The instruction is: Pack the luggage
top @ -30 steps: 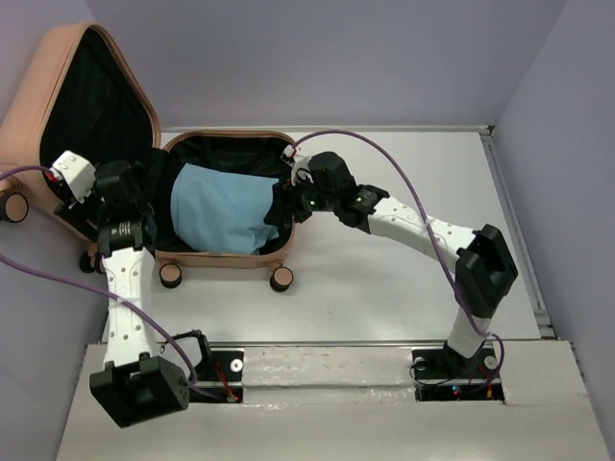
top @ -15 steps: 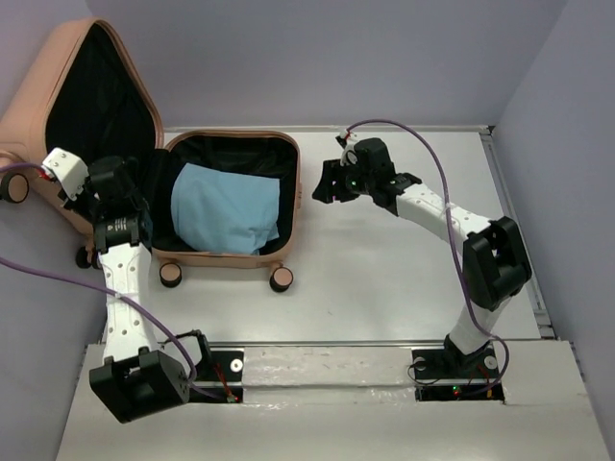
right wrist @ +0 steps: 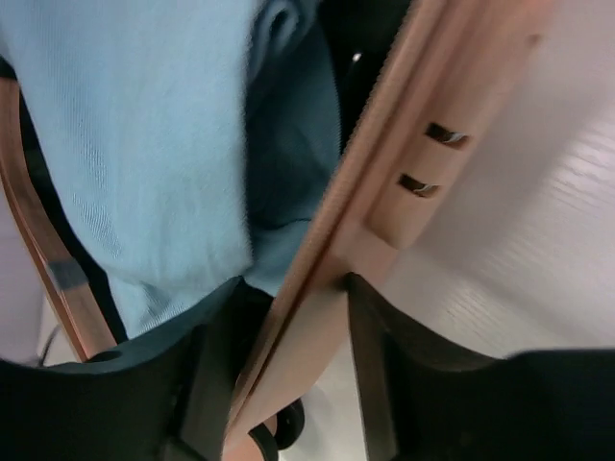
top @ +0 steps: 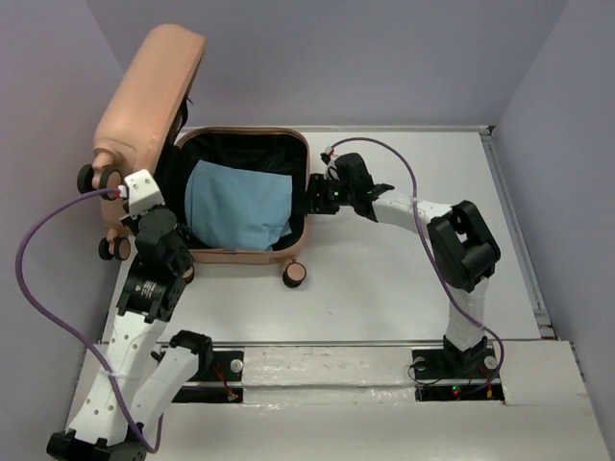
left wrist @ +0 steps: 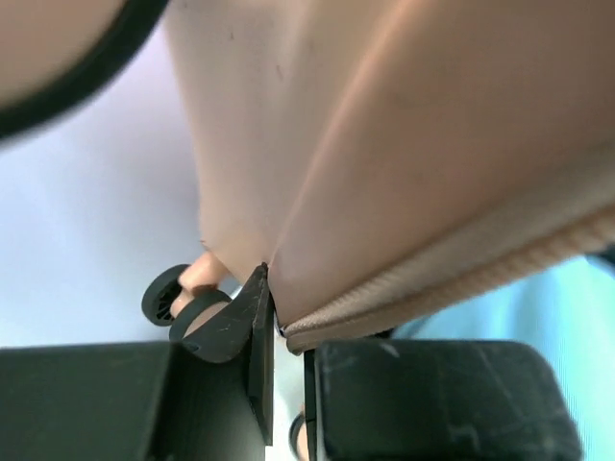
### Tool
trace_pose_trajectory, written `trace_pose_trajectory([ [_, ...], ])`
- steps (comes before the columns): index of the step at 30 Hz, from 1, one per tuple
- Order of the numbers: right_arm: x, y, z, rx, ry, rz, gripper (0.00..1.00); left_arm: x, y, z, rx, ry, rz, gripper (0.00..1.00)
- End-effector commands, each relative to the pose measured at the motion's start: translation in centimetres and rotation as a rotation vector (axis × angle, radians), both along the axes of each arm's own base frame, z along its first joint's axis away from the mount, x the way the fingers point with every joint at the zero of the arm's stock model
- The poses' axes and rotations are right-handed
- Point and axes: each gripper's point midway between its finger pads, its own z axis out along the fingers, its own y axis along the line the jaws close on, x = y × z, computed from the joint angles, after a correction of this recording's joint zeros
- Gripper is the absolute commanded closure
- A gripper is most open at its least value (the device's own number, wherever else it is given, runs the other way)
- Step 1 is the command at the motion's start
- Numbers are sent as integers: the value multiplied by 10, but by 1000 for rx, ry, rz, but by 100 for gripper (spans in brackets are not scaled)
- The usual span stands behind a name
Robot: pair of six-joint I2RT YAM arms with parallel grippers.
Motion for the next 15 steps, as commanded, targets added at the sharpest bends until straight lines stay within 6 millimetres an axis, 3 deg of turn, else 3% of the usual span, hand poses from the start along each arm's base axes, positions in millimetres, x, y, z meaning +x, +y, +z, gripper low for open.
trace_pose_trajectory([
  [1, 12, 9, 6, 49, -16, -53, 65, 21, -181, 5, -137, -49, -948, 94],
  [2, 13, 6, 2, 36, -14, -71, 72, 15, -191, 4, -145, -32, -1015, 94],
  [4, 15, 1, -5, 9, -19, -97, 83, 1, -223, 1, -143, 19, -1184, 79],
  [5, 16, -4, -12, -13, -21, -116, 91, -11, -240, -4, -155, 64, -1272, 93],
  [9, 17, -6, -22, -37, -20, -118, 93, -28, -279, -10, -190, 102, -1452, 94],
  [10, 17, -7, -24, -44, -19, -121, 93, -41, -297, -10, -212, 122, -1547, 78],
  [11, 17, -9, -28, -56, -21, -124, 93, -44, -309, -14, -224, 156, -1589, 35],
  [12, 16, -9, -30, -59, -19, -120, 93, -59, -326, -15, -229, 175, -1667, 14],
  [13, 19, -14, -29, -60, -19, -129, 93, -74, -339, -12, -236, 184, -1755, 2],
  [14, 19, -15, -30, -65, -23, -127, 93, -85, -348, -12, -239, 198, -1817, 1],
  [15, 18, -16, -30, -67, -26, -125, 93, -96, -355, 2, -234, 180, -1882, 1],
])
